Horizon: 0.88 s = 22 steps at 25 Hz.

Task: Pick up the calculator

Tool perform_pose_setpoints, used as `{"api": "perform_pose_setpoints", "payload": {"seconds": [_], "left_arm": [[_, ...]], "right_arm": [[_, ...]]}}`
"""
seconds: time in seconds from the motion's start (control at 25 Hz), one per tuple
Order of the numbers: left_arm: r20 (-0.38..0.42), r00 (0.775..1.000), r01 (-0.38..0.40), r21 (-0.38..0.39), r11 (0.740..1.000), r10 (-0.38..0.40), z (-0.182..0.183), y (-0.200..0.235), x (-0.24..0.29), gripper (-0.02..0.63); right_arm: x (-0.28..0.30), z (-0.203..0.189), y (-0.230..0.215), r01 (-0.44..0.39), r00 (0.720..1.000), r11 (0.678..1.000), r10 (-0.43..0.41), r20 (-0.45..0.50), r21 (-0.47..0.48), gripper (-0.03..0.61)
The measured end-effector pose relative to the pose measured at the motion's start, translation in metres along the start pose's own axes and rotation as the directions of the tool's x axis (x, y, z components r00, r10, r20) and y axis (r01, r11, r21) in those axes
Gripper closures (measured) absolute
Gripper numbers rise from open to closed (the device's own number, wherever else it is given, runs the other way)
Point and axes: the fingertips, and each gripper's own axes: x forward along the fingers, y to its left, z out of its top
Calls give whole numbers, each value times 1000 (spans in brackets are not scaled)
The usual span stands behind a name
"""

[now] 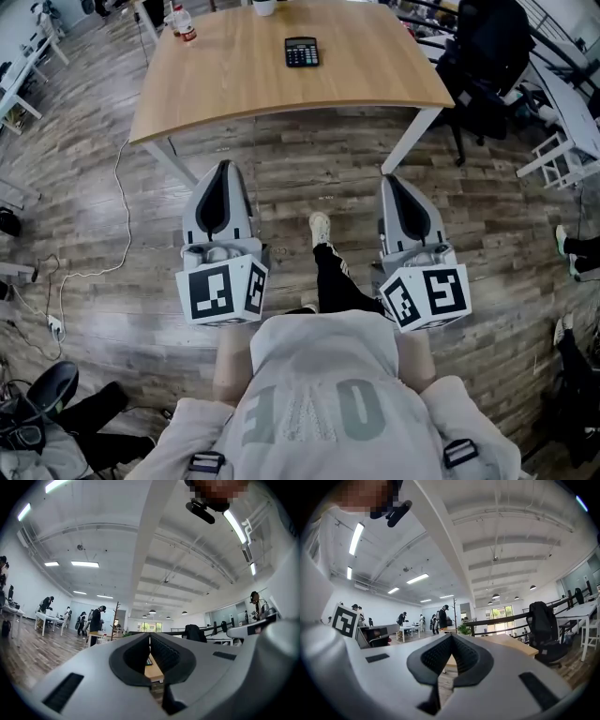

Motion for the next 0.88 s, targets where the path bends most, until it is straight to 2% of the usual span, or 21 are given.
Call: {"api": "perform_pose_setpoints", "payload": {"seconds": [0.32,0.72,0.88], "left_arm": [[53,998,-30,18,999,29,-22,2,114,604],[81,991,-107,51,993,102,1,23,288,604],[65,990,-125,58,990,121,-3,29,342,604]], "right_arm": [[113,-14,-77,-25,999,1000,25,29,-18,560],[268,19,-165,-89,996,995,89,2,-41,560],[322,22,-194,-101,995,995,101,-24,-25,560]]}}
